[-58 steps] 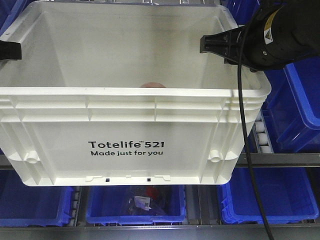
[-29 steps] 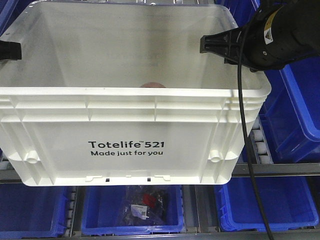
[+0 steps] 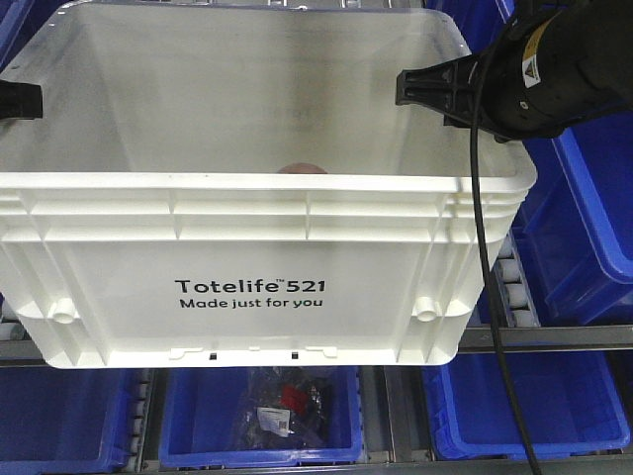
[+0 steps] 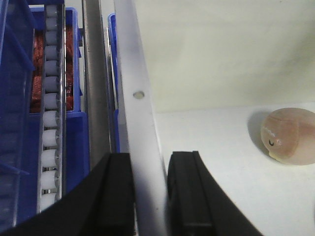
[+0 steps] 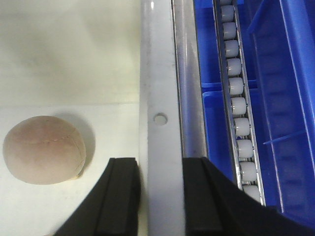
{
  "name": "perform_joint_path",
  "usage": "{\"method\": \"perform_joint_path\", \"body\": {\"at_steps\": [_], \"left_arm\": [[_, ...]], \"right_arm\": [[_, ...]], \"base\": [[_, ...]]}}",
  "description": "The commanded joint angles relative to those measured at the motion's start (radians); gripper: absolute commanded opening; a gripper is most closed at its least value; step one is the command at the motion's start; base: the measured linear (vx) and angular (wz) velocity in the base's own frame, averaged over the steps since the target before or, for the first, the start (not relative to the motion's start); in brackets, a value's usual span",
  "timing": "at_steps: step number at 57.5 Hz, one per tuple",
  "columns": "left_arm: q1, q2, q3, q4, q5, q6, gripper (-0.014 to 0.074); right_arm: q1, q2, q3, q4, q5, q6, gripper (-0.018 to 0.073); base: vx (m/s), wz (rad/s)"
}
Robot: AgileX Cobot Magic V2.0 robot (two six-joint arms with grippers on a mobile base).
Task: Place moving items into box and shelve
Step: 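Raise the tote with both grippers above the roller shelf lane, then push the tote forward onto the rollers and open both grippers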
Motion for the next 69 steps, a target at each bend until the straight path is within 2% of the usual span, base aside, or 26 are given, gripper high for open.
{"method": "perform_joint_path", "body": {"at_steps": [1,17,26,32,37,45,53,58,62,69], "left_arm": [[-0.008,-0.031,-0.044,-0.012,-0.147,0.027,0.0129],[-0.008,-0.031,-0.044,-0.013,-0.150,0.027,0.0129],[-0.008,-0.021,-0.039,0.012,-0.201,0.032,0.0129],[-0.008,0.001,0.005,0.060,-0.295,0.027,0.0129],[-0.008,0.023,0.066,0.074,-0.432,0.027,0.0129],[-0.008,0.076,0.141,0.103,-0.636,0.027,0.0129],[-0.008,0.142,0.155,0.163,-0.739,0.027,0.0129],[-0.008,0.179,0.155,0.183,-0.767,0.027,0.0138],[-0.008,0.204,0.155,0.192,-0.767,0.027,0.0171],[-0.008,0.214,0.155,0.193,-0.757,0.027,0.0311]], "right_arm": [[-0.001,-0.039,-0.046,-0.101,-0.100,-0.011,0.0127],[-0.001,-0.039,-0.046,-0.101,-0.103,-0.011,0.0127],[-0.001,-0.035,-0.046,-0.124,-0.143,-0.011,0.0127],[-0.001,-0.009,-0.046,-0.194,-0.202,0.003,0.0127],[-0.002,0.032,-0.046,-0.262,-0.242,0.039,0.0127],[-0.002,0.136,-0.046,-0.396,-0.268,0.140,0.0127],[-0.002,0.226,-0.046,-0.468,-0.285,0.241,0.0134],[-0.002,0.254,-0.046,-0.464,-0.322,0.252,0.0159],[-0.002,0.263,-0.046,-0.447,-0.336,0.250,0.0216],[-0.002,0.259,-0.046,-0.438,-0.347,0.236,0.0358]], "base": [[0.00,0.00],[0.00,0.00],[0.00,0.00],[0.00,0.00],[0.00,0.00],[0.00,0.00],[0.00,0.00],[0.00,0.00],[0.00,0.00],[0.00,0.00]]}}
